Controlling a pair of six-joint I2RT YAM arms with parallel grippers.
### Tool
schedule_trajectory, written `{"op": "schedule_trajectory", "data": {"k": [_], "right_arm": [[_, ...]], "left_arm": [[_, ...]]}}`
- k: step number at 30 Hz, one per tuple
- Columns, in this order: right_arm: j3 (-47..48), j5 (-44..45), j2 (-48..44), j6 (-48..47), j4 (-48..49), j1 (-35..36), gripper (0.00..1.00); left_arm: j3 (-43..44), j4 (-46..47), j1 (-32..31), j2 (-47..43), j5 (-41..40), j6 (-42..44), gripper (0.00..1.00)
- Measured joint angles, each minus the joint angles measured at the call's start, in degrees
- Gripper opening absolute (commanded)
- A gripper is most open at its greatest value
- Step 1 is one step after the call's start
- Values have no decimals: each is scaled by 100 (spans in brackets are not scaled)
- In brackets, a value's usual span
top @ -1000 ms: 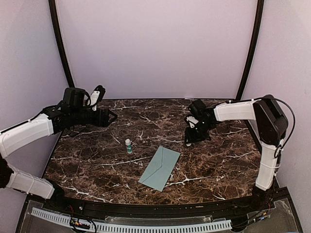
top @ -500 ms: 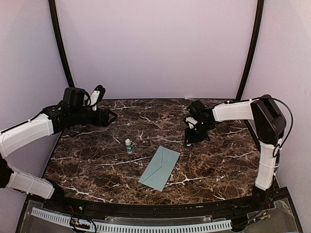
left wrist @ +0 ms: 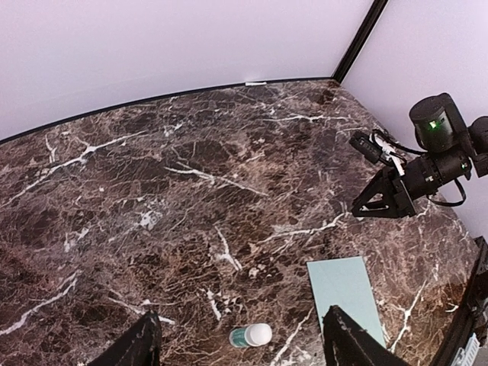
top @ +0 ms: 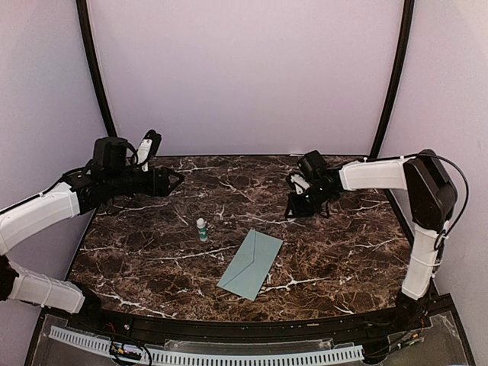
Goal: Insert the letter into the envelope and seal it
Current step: Pick up the solid glue cap from the center of the board.
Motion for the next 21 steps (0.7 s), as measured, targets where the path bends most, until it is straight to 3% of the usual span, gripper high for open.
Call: {"op": "schedule_trajectory", "data": {"k": [5, 12, 21], "right_arm": [[-516, -820, -1003, 496, 999, 2, 16], [-1235, -1591, -2643, 1727, 3685, 365, 17], [-1569, -1873, -2949, 2586, 6094, 1217, 18]], "left_arm": [[-221, 817, -7, -378, 595, -693, 67], [-505, 2684, -616, -291, 1453, -2107, 67], [201, 3456, -1751, 605, 1853, -2352, 68]]}}
